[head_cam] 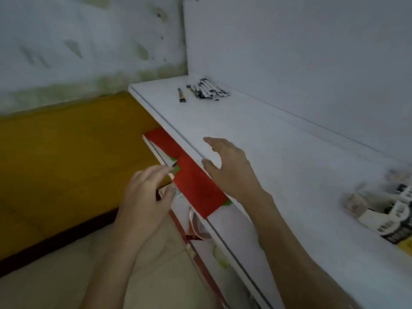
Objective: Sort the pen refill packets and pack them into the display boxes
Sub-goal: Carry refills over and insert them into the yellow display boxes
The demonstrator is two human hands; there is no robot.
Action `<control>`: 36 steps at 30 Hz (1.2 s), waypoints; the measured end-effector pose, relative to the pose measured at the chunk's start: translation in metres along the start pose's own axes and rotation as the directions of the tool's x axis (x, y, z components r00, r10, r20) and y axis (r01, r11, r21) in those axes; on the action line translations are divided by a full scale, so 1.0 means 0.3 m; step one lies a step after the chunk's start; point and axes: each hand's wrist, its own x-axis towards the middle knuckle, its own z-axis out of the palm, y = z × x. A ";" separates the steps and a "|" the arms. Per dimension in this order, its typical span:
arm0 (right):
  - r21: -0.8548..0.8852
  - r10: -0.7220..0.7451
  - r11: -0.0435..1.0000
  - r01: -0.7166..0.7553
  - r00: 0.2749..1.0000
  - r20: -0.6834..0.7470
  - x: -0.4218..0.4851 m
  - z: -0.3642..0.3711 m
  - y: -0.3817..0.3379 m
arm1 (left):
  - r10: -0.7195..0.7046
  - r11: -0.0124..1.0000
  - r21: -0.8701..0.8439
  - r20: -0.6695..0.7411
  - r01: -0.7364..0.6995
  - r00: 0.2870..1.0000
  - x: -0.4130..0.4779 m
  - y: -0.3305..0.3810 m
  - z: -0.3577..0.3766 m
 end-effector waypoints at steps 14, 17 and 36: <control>0.099 -0.063 0.993 0.066 0.997 -0.038 0.620 0.455 -0.198 | -0.104 0.994 -0.053 -0.142 0.098 0.984 0.464 -0.490 -0.121; 0.141 -0.027 0.989 0.040 0.995 -0.097 0.789 0.540 -0.248 | -0.042 0.998 -0.062 -0.142 0.033 0.989 0.630 -0.577 -0.141; 0.024 0.289 0.953 -0.301 0.885 -0.364 1.570 0.650 0.117 | 0.265 0.917 -0.317 0.030 -0.242 0.964 1.633 -0.840 0.193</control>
